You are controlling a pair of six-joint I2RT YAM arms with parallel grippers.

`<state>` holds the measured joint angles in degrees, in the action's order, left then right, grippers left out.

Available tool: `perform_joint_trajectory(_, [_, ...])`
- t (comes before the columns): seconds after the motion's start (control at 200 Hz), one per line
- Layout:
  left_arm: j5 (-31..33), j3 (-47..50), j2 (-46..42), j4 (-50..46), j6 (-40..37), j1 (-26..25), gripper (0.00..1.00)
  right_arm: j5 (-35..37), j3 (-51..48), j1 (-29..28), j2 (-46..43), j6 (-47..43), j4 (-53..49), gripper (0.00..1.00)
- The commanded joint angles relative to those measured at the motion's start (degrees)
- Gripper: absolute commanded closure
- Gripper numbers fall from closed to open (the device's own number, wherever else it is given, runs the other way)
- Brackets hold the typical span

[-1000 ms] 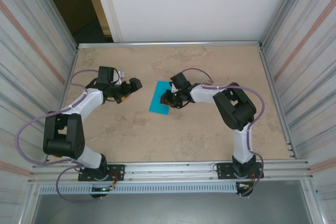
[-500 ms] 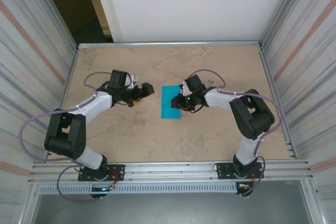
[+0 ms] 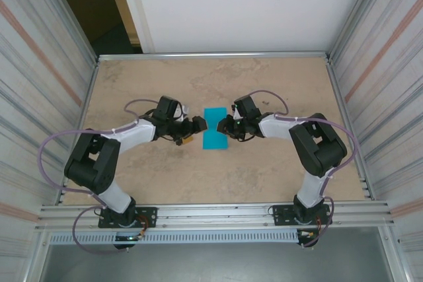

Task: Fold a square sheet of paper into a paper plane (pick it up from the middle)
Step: Third fold the triangle at the center of the table.

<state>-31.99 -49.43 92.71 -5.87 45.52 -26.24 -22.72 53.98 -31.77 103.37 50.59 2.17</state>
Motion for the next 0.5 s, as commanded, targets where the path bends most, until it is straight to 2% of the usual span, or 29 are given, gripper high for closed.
perform_joint_trajectory(0.0, [-0.88, -0.71, 1.19, 0.76, 1.54, -0.96, 0.14, 0.04, -0.16, 0.41, 2.08, 1.28, -0.33, 0.72])
perform_joint_trajectory(0.215, [-0.52, -1.25, 3.17, 0.16, 4.46, -1.92, 0.25, -0.89, -2.01, 0.92, 4.76, 2.97, 1.06, 0.73])
perform_joint_trajectory(0.391, [-0.55, -1.98, 4.03, -1.25, 4.27, -2.41, 0.37, -1.89, -3.59, 1.52, 5.99, 3.72, 2.73, 0.73])
perform_joint_trajectory(0.496, [0.16, -2.36, 4.59, -2.85, 3.86, -2.74, 0.41, -2.16, -3.88, 1.96, 6.23, 3.82, 2.90, 0.73])
